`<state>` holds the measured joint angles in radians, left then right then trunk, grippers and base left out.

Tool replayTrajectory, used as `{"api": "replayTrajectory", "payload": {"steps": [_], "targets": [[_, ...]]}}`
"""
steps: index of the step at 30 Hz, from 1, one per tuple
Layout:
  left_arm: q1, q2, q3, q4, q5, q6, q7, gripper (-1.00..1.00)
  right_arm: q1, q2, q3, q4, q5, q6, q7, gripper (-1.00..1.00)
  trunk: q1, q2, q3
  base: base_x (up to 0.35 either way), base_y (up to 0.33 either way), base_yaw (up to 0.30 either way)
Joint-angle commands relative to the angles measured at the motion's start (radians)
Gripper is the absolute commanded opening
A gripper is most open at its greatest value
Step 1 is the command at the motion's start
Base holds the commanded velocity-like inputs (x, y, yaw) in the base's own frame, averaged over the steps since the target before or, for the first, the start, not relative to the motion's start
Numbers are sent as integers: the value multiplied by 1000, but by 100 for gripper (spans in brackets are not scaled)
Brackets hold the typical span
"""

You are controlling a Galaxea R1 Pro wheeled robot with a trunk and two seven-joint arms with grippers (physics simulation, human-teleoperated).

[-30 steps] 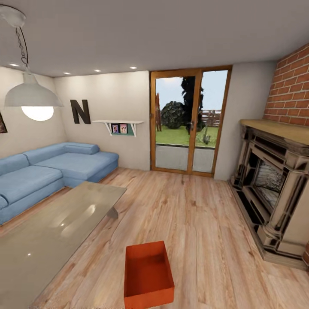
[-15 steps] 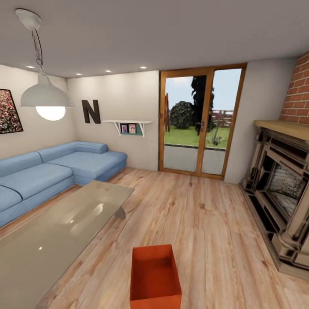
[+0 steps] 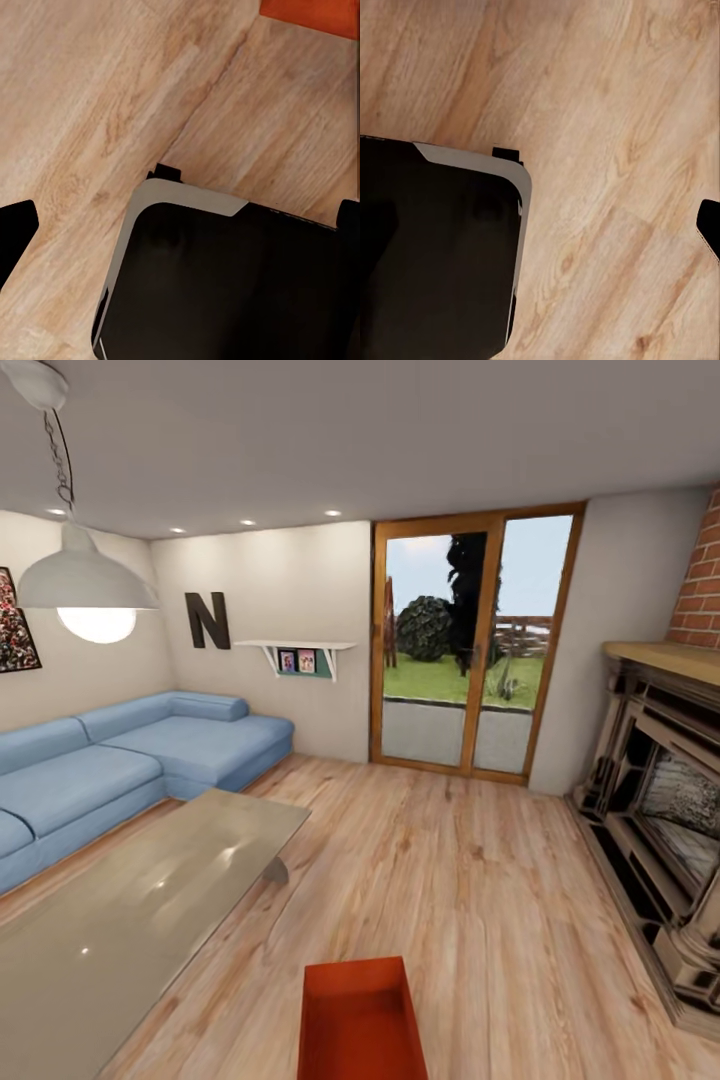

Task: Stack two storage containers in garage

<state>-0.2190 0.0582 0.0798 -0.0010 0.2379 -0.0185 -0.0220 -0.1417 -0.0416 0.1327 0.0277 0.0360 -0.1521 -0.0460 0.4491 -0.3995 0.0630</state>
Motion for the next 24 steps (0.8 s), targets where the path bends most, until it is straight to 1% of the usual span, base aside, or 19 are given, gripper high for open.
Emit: {"api": "replayTrajectory", "payload": {"steps": [1, 17, 20, 24], "targets": [[0, 0, 8, 1, 1, -3, -2, 100, -1, 0, 6, 3, 4, -4, -5, 100, 1, -1, 0, 323, 0, 0], [0, 0, 7, 1, 1, -6, -3, 100, -1, 0, 7, 3, 2, -4, -5, 100, 1, -1, 0, 318, 0, 0], [0, 0, 6, 1, 1, -6, -2, 100, -1, 0, 6, 3, 1, -4, -5, 100, 1, -1, 0, 216, 0, 0], [0, 0, 6, 1, 1, -6, -2, 100, -1, 0, 5, 3, 1, -4, -5, 100, 1, -1, 0, 62, 0, 0]]}}
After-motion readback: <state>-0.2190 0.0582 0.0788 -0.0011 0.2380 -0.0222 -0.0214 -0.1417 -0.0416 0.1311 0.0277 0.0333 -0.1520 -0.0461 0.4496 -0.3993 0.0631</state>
